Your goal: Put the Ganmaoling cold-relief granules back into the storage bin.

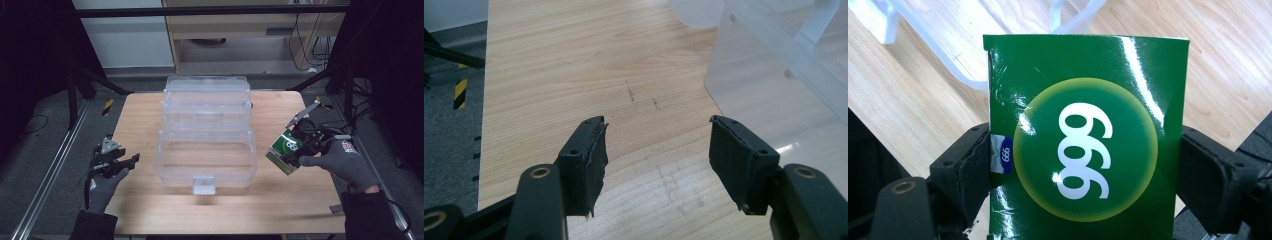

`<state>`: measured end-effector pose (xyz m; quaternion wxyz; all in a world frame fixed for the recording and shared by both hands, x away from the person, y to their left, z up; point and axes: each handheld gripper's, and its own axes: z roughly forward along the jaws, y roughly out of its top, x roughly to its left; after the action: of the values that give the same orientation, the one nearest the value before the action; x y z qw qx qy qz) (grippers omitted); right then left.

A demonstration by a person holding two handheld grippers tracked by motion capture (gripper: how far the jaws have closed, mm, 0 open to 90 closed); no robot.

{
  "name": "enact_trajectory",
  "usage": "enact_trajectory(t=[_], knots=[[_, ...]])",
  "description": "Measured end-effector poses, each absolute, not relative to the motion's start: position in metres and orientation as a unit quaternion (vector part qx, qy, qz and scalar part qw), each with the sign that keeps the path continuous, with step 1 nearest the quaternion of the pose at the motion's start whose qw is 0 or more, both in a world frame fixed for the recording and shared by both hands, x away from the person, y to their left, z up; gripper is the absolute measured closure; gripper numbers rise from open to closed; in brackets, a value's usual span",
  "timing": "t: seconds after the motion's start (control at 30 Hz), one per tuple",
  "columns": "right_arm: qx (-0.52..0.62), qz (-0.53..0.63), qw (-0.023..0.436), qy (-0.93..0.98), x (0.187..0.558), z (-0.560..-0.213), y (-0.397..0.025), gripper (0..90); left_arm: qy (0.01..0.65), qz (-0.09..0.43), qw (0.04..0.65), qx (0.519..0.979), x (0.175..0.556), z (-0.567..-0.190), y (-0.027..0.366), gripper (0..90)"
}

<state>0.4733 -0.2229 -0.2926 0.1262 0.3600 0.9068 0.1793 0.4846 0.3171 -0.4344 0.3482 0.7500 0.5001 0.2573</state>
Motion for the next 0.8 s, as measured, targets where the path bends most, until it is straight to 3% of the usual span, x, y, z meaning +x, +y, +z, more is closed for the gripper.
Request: enact_trajectory(t=[0.8], knots=[[0.262,0.205,0.125,0.935,0.502,-0.264,-0.177,17.6,0.501,0.256,0.341,0.753,0.486,-0.438,0.317,38.8]])
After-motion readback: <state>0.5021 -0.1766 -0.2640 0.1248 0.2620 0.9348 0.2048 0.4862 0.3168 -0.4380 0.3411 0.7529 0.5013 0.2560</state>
